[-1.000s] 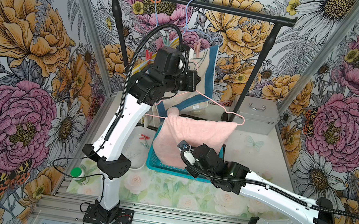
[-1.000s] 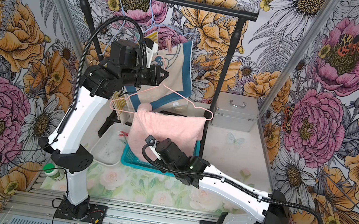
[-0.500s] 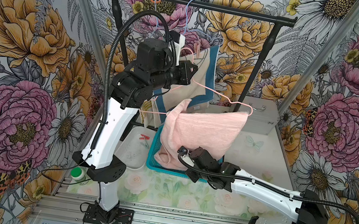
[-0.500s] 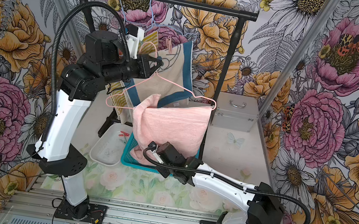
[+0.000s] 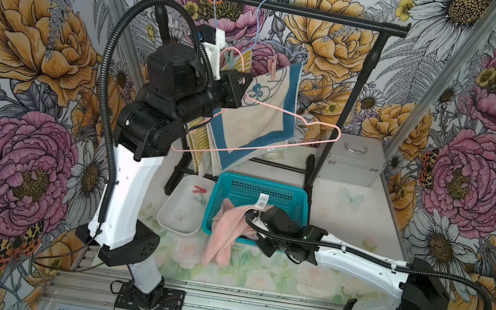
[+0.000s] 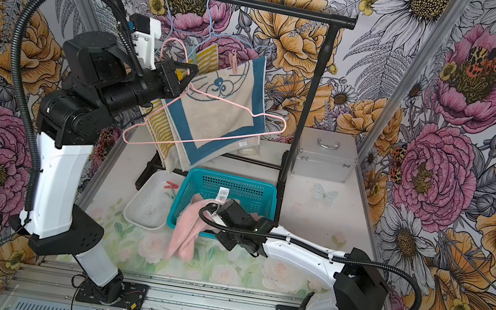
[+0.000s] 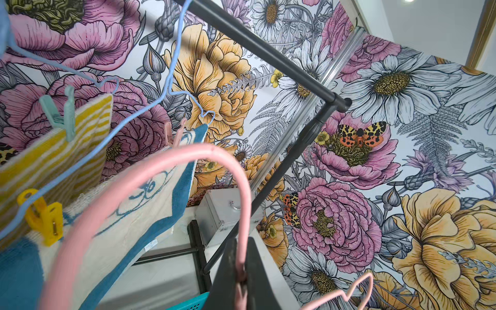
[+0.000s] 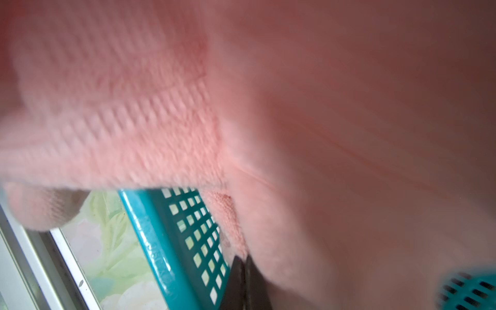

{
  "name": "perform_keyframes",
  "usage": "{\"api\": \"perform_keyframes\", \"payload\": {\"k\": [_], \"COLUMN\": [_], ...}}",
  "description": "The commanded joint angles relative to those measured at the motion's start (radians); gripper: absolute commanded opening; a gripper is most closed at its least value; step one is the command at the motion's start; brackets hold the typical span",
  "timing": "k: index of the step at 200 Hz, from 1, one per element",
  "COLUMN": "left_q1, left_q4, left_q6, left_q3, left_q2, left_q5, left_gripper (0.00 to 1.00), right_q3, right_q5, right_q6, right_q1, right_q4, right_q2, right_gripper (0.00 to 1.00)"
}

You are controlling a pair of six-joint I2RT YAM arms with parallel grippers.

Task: Remove the clothespins securing towels to the hanger
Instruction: Place the towel in the basket.

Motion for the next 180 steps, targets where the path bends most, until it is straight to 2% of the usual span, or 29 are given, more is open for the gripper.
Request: {"api": "perform_keyframes", "payload": {"k": [1,55,81,96,180], "left_q1": [0.026,0.036,0.040,0.050,0.099], "left_q4": [0.025,0.031,0.033,0.034,0.045], "left_q6": [-0.005,-0.007,-0.008,-0.010,-0.026], "left_q3": [-0.022,-0.070,-0.089,-0.096,-0.134], "left_q2": [-0.009,-0.012,-0.016,-0.021,-0.058], "left_q5": [-0.025,-0.014,-0.014,-0.014,-0.014], "left_gripper": [0.00,0.00,0.00,0.00,0.00], "right_q3": [-0.007,0.050,0.111,0.132,0.132], "right_q5": [-0.038,-0.142,-0.175,-0.193,-0.006], "right_q6": [0.035,0.089,0.111,0.140,0.320], "right_q1": [-0.019,-0.150,-0.186,-0.244,-0.352], "right_q4": [0.023,0.060,0.059,0.065,0.078], "right_q2": [0.004,-0.061,-0.055,-0.040,-0.018], "right_gripper": [0.00,0.00,0.00,0.00,0.00]}}
